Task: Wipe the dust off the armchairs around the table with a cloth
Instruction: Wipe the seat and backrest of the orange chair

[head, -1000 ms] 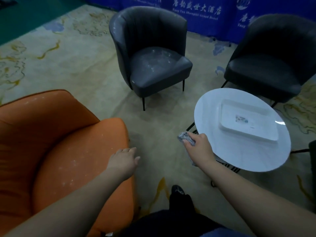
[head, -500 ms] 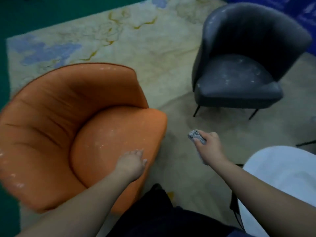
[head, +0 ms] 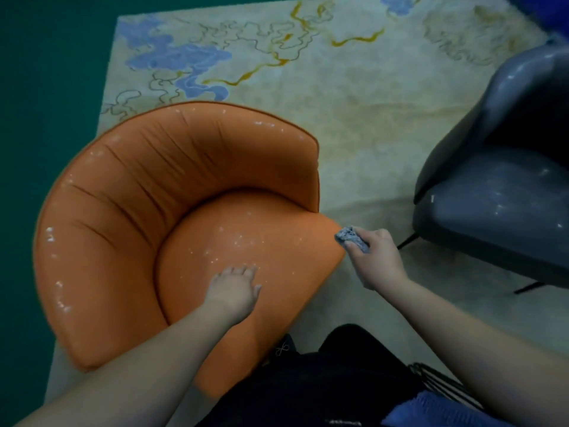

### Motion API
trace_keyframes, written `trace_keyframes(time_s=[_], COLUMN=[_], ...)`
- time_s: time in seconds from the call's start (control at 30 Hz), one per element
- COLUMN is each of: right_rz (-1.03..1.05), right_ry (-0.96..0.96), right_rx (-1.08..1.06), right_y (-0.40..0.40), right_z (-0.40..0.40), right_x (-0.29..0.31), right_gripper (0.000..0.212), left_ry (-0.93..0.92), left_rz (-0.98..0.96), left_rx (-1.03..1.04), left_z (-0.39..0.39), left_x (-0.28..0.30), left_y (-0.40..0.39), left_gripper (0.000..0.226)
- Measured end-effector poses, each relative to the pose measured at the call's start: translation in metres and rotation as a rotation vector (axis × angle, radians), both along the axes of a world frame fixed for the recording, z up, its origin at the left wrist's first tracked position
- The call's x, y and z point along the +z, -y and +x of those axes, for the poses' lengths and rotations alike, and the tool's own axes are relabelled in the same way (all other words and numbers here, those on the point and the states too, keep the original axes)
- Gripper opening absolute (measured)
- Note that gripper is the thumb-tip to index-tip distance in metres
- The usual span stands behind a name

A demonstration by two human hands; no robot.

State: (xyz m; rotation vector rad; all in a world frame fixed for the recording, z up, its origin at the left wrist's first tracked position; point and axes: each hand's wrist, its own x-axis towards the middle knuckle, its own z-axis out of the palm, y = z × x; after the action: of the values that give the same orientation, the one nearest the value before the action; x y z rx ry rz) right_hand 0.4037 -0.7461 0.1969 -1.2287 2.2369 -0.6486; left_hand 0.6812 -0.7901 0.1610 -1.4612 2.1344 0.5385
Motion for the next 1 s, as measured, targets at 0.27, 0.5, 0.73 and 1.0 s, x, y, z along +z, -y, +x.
trace_keyframes(time_s=[0.27, 0.5, 0.73, 1.0], right_rz=[0.068, 0.104, 0.14, 0.235], right_ry=[-0.003, 0.019, 0.008, 0.16], right_rx=[0.327, 0.631, 0.856, 1.053], right_y=[0.103, 0.2, 0.251, 0.235], right_z=[0.019, 0.014, 0.029, 0.099], right_x=[-0.009, -0.023, -0.056, -0.123], right_gripper=[0.036, 0.042, 0.049, 0.049], left_ry=[-0.026, -0.018, -0.003, -0.003], left_rz=[-0.037, -0.084, -0.075, -0.079], left_rx=[0.254, 0.604, 0.934, 1.172], left_z=[0.013, 0.013, -0.002, 0.018], left_x=[-0.003, -0.018, -0.04, -0.097], left_y=[0.026, 0.04, 0.026, -0.012], left_gripper=[0.058, 0.059, 0.06, 0.061])
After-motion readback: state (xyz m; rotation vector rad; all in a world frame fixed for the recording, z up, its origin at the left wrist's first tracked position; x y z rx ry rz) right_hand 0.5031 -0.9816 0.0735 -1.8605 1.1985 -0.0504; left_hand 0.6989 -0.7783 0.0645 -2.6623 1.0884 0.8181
